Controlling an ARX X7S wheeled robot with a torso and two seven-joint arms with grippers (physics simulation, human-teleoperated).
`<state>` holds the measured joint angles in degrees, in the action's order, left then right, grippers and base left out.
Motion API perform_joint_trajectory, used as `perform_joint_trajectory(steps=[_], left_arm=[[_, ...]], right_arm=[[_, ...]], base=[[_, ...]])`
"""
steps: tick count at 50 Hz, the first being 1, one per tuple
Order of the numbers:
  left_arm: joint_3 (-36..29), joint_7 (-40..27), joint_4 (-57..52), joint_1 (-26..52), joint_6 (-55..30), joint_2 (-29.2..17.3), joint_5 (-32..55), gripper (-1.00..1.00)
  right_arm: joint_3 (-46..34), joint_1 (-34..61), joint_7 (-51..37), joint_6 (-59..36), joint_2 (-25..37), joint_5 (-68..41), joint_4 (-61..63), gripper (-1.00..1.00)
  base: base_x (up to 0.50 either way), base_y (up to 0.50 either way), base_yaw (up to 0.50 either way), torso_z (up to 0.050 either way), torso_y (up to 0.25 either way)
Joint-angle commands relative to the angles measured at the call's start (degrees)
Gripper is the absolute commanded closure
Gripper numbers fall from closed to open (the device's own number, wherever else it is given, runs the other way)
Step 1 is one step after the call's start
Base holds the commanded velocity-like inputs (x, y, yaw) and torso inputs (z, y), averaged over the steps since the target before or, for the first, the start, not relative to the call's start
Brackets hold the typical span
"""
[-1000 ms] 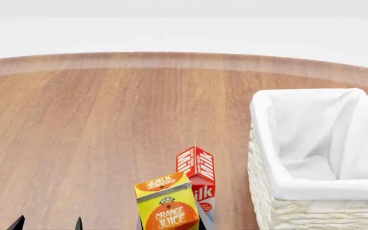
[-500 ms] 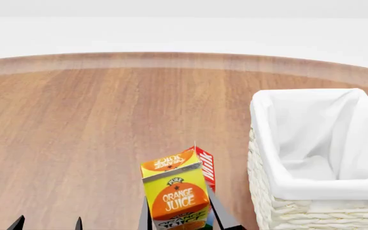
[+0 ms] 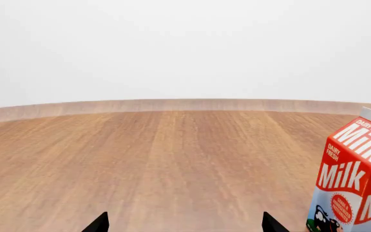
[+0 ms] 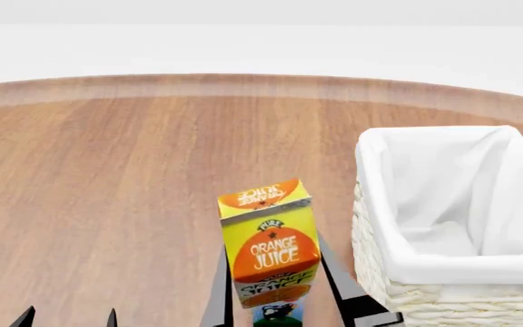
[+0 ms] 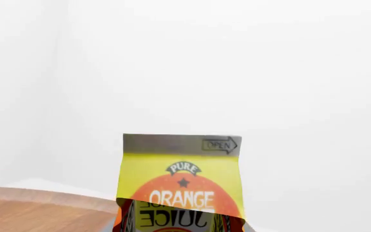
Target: Pick up the orange juice, and put it in the basket.
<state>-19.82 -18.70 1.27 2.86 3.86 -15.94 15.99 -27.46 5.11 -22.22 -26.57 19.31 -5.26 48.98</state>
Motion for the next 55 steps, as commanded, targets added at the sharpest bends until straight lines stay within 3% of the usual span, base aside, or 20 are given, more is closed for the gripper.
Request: perform_joint_trajectory(steps=[1,29,37,55], left_arm=[[-0.2,-0.2,0.0,0.1,0.1,-0.1,0.1,-1.0],[-0.6,-0.5,0.1,0.2,0.2,-0.4,0.4,-1.0],[-0.7,-0.6,0.1,0.2,0.3,-0.5,0.5,-1.0],[-1.0,-0.9,0.1,0.3,0.4,-0.7,0.7,-1.0]], right_arm=[[1.8,2.5,0.4,-3.7,-0.1,1.4,3.9,1.0],[7.9,10.9,-0.9,-14.9,0.5,-3.8,10.9,1.0],[7.4,16.1,-10.2,-15.0,6.6,-13.6,10.9,1.0],[7.3,19.8,-17.7,-12.7,13.0,-21.2,9.8,1.0]], base=[[0.0,0.0,0.0,0.0,0.0],[0.0,0.0,0.0,0.0,0.001],[0.0,0.0,0.0,0.0,0.0],[0.0,0.0,0.0,0.0,0.001]])
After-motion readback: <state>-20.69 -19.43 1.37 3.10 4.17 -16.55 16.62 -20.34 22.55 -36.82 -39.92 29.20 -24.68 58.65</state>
